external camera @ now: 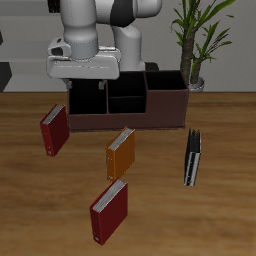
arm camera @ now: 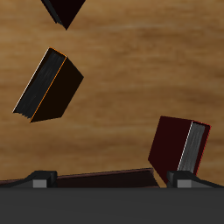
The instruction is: Place the right red book into the back desk caddy's right compartment
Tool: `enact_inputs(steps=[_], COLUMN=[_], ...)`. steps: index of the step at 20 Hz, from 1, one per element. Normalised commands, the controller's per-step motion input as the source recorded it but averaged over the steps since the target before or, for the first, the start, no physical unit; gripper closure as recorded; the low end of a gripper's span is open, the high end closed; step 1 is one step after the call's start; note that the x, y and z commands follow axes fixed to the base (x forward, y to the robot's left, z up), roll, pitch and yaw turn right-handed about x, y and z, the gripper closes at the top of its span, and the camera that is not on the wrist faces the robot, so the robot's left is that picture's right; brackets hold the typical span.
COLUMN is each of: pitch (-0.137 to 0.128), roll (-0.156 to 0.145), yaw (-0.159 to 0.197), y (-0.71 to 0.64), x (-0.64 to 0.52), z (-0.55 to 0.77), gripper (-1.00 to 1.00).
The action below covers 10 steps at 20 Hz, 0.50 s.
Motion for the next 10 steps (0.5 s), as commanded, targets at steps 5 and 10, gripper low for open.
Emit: enact_inputs(steps=[5,10], pitch=[-0.025,-0.015], roll=[-0.015,-0.05], yaw=[-0.026,-0.001], y=[-0.31,-0.49], x=[-0.14,-0.1], z=[0.01,-0.03], gripper=[-1.0,-1.0])
